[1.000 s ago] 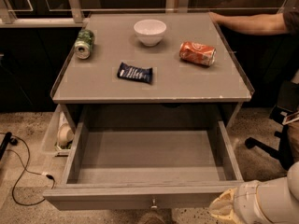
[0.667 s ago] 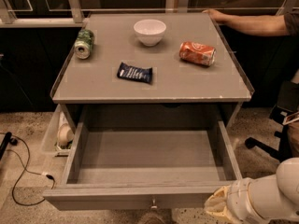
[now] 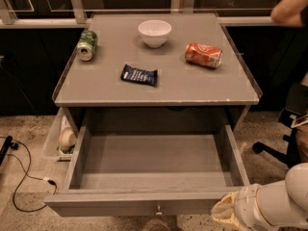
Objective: Close top drawer
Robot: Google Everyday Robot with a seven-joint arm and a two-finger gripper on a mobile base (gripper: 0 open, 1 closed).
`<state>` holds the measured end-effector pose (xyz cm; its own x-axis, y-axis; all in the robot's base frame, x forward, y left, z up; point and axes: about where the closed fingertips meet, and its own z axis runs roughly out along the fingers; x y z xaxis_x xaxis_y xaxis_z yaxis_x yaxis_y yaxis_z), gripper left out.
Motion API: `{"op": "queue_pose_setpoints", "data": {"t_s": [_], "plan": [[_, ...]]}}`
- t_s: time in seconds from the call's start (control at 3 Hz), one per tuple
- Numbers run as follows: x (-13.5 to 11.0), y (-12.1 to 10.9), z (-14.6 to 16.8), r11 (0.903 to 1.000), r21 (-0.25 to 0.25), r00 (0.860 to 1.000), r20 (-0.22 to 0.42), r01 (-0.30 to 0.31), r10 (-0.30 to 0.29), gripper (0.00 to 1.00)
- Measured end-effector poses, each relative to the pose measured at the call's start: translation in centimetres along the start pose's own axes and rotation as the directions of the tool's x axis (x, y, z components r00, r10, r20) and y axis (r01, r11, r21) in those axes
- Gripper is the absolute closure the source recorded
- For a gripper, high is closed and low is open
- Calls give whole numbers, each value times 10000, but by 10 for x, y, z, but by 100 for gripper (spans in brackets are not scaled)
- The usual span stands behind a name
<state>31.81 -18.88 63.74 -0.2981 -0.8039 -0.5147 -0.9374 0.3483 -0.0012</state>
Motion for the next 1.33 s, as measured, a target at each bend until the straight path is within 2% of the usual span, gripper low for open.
{"op": "queue_pose_setpoints", "data": {"t_s": [0.67,1.0,1.33], "plan": [[0,0,0,10000,0,10000,0,2,-2,12],[-4,-8,5,9997,25,9997,6,253,-253,0],[-10,-35,13,9985,181,9987,30,516,-517,18]]}}
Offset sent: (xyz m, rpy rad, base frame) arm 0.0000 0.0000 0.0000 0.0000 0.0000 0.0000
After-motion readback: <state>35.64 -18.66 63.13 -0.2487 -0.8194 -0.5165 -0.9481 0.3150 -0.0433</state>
